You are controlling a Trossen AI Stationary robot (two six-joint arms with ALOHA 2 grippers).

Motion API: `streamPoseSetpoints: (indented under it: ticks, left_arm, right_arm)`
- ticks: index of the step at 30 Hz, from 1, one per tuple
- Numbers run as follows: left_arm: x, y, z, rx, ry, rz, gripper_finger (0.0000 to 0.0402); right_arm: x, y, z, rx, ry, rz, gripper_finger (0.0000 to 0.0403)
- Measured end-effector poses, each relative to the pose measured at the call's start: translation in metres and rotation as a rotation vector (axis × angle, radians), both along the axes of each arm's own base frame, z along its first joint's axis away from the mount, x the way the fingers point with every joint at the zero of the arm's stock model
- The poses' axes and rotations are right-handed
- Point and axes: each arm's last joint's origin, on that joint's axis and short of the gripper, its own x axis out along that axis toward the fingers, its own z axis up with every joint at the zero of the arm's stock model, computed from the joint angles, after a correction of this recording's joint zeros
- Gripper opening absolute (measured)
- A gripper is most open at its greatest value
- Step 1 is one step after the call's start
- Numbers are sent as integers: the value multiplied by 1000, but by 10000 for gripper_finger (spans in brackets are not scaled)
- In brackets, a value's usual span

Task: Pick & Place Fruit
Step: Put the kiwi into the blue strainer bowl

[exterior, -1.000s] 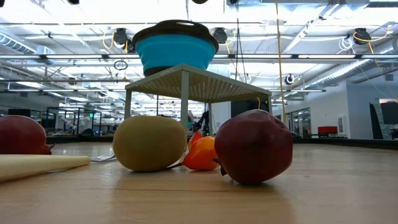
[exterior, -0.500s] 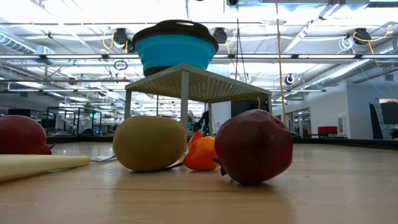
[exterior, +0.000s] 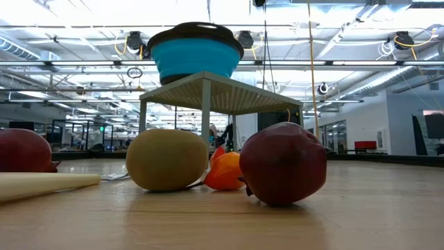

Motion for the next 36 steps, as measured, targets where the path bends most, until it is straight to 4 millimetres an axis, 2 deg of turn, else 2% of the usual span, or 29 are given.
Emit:
streamPoseSetpoints:
  ticks: [6, 14, 23, 30, 36]
  left_arm:
    - [21, 3, 5, -20, 97, 29, 289]
    - [48, 14, 12, -62, 190, 94, 326]
    - [61, 25, 7, -94, 245, 94, 365]
    - [63, 35, 7, -114, 247, 59, 374]
    - [64, 39, 7, -116, 247, 63, 353]
  right_arm:
    - [0, 2, 0, 6, -1, 50, 165]
    - [0, 2, 0, -11, -3, 51, 165]
    - [0, 2, 0, -49, -8, 58, 165]
    - [0, 2, 0, -56, -9, 59, 165]
    - [0, 1, 0, -57, -10, 58, 165]
